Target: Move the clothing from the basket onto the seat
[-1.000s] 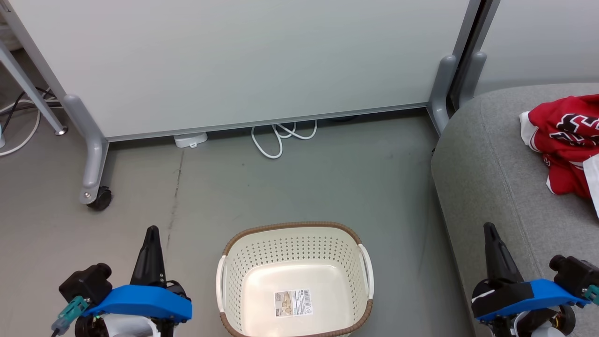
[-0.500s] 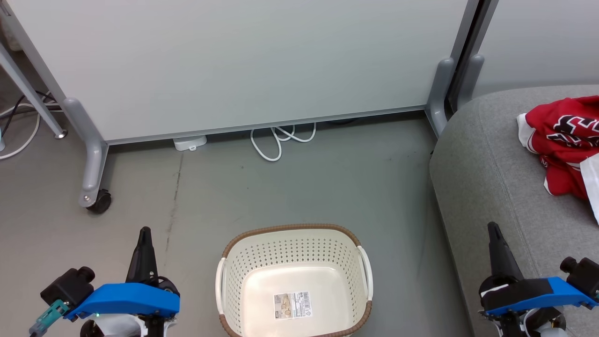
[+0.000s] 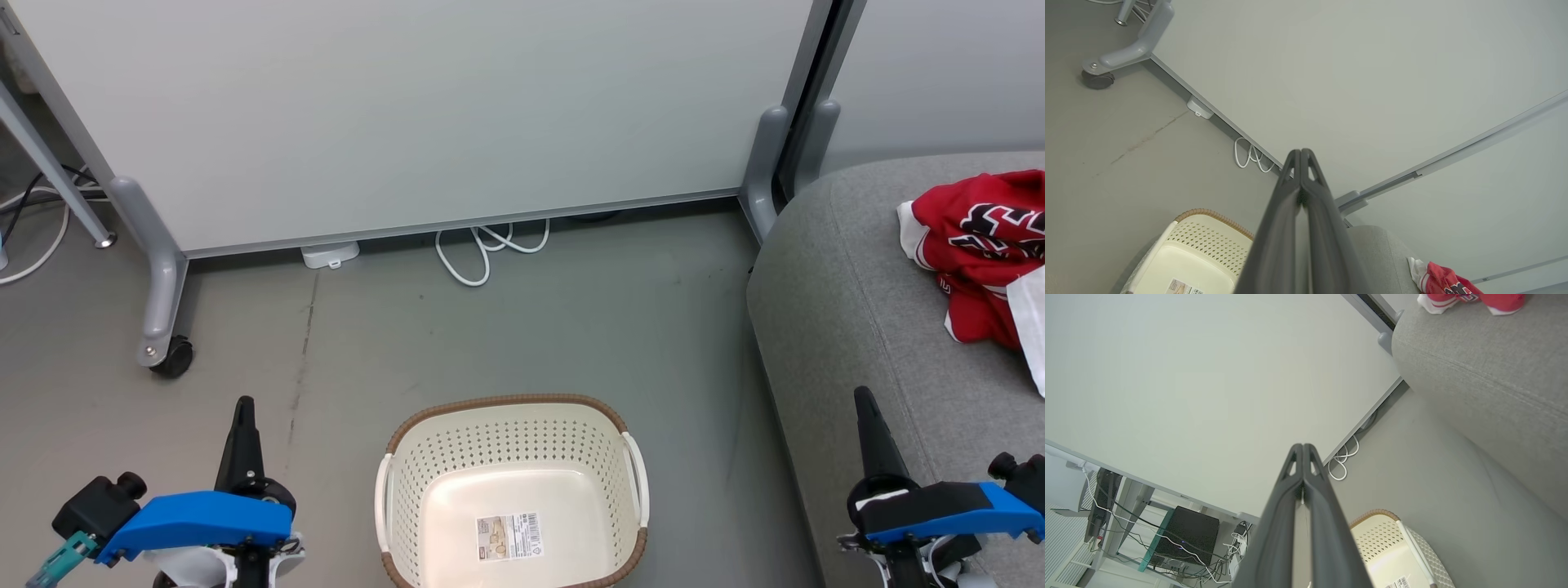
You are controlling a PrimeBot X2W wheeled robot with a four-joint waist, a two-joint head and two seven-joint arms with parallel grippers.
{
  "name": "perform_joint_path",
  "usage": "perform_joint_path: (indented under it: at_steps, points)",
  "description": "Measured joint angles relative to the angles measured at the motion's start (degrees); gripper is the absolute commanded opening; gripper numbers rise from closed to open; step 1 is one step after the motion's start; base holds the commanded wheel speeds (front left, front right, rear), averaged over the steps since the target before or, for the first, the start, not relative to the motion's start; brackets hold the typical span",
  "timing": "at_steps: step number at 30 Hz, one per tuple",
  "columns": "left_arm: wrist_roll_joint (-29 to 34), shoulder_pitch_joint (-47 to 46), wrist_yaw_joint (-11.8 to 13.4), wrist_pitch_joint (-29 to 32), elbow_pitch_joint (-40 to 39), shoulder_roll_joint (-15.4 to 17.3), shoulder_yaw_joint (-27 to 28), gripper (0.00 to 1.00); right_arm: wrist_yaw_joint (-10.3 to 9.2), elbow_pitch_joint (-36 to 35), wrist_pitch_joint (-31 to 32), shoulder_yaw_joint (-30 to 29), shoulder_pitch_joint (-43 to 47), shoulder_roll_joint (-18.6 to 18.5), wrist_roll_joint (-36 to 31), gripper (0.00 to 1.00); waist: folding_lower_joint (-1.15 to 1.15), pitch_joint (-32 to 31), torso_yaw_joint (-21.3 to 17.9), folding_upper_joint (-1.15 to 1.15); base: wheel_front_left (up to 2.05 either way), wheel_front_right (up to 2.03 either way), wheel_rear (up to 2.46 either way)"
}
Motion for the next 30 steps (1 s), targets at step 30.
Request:
perform_joint_path:
  at_steps: [30]
  points:
    - [-18.07,-0.19,-0.46,4.54,-1.53,0.01,1.98,0.00,0.00,-1.33,4.72,-0.85,-0.01,-0.01,17.61,0.00,0.00,-0.99,-0.40,0.00,0.00,0.00,0.00]
